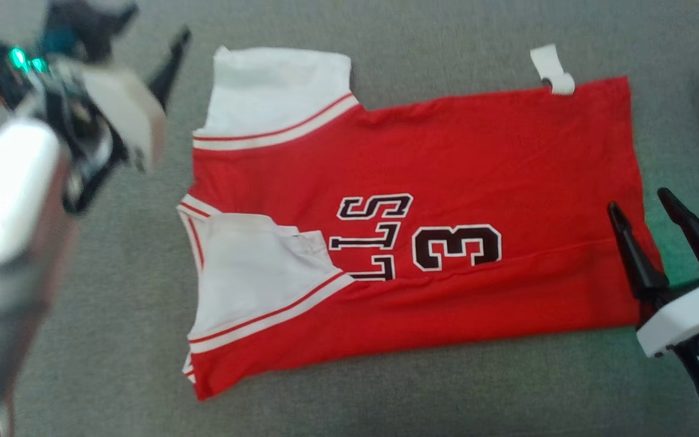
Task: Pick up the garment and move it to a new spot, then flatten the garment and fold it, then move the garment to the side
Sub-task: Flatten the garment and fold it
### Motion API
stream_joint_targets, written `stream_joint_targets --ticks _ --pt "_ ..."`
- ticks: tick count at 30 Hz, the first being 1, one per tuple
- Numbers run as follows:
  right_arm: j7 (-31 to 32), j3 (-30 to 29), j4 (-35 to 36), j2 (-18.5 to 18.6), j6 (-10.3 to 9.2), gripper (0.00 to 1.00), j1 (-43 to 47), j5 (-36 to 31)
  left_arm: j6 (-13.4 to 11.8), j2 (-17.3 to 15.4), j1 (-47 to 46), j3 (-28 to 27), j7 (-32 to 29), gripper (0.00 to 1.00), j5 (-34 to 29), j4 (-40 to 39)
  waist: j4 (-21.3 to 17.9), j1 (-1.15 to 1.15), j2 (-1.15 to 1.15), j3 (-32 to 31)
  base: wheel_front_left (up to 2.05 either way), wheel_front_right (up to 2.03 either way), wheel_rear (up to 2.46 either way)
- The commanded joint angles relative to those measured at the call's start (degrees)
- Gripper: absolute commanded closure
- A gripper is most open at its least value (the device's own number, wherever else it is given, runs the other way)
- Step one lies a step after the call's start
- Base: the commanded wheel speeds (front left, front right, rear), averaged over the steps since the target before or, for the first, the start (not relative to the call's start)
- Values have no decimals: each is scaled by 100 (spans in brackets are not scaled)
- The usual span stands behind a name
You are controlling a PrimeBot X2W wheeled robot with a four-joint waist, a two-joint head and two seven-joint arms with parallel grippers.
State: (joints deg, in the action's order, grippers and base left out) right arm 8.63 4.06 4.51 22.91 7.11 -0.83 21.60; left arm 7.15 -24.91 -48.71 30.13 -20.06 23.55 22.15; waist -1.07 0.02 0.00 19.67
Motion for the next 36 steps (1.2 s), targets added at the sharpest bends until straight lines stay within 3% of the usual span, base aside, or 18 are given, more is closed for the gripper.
stream_joint_targets --ticks 1,7,14,28,36 --pt "-59 121 175 203 37 0 -110 -30 21 -272 -497 -141 -135 0 101 93 -186 -2 0 305 0 0 0" --pt "-158 254 86 212 37 0 -359 -31 32 -328 -1462 563 -808 0 812 1018 -412 -2 0 634 0 0 0" --pt "-259 360 10 184 37 0 -517 -22 33 -636 -1923 1335 -977 0 1240 1526 -591 -2 0 831 0 0 0" --pt "-340 391 -104 138 37 0 -604 -13 34 -779 -2369 2054 -448 0 1706 1761 -629 -2 0 914 0 0 0" --pt "-359 451 -124 122 37 0 -668 -11 34 -840 -2366 2532 -523 0 2055 1745 -694 -2 0 951 0 0 0"
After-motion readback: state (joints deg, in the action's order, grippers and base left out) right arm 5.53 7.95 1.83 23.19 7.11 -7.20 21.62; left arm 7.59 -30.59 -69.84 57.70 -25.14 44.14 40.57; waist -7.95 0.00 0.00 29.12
